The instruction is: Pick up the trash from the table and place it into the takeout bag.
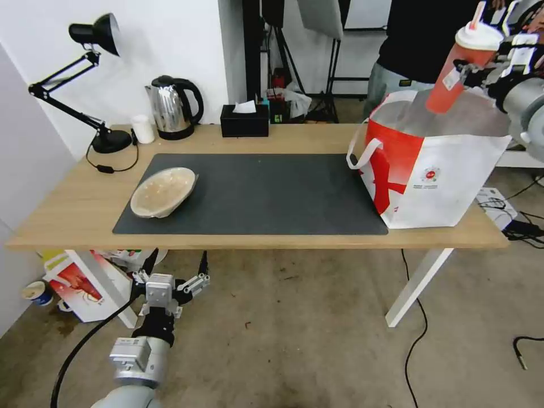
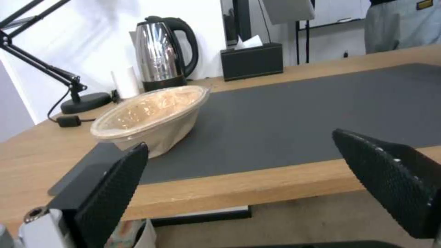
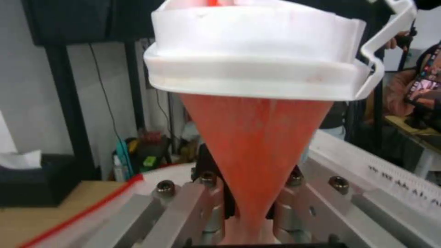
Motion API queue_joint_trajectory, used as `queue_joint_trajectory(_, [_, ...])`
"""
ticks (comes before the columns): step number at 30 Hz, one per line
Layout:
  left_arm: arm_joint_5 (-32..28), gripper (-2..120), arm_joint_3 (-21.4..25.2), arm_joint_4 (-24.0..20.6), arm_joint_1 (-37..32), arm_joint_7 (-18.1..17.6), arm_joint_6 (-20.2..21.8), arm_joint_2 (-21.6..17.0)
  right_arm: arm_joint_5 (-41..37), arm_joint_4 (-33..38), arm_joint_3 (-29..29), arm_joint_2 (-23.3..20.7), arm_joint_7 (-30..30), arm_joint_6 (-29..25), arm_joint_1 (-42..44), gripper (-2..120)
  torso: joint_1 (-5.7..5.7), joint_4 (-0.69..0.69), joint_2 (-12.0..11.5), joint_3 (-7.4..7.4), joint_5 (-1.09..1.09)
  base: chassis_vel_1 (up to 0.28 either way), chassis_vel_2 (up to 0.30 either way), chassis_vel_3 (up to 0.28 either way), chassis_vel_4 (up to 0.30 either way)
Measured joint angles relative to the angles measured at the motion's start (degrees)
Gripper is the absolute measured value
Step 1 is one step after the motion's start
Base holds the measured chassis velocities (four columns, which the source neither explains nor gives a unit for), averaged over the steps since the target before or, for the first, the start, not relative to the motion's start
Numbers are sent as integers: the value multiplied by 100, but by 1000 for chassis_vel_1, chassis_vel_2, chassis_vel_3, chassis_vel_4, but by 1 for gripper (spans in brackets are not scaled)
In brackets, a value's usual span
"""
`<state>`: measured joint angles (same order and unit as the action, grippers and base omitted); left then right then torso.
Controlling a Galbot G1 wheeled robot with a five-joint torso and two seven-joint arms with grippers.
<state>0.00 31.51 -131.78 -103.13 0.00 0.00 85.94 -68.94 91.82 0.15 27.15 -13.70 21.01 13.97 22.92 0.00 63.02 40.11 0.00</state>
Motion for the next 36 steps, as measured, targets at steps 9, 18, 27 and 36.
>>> queue_joint_trajectory(9, [0, 100, 0, 0, 0, 0, 0, 0, 449, -218, -19, 120, 126, -80, 262, 7, 0, 0, 0, 0, 0, 0, 0, 0, 0])
queue_joint_trajectory(18, [0, 100, 0, 0, 0, 0, 0, 0, 681, -302, 0, 149, 185, -119, 565, 19, 0, 0, 0, -1, 0, 0, 0, 0, 0])
queue_joint_trajectory(27, [0, 100, 0, 0, 0, 0, 0, 0, 736, 60, 96, -41, 117, 188, 737, 52, 0, 0, 1, -1, 0, 0, 0, 0, 0])
queue_joint_trajectory(36, [0, 100, 0, 0, 0, 0, 0, 0, 755, 139, 92, -138, 163, 348, 635, 84, 0, 0, 1, -1, 0, 0, 0, 0, 0])
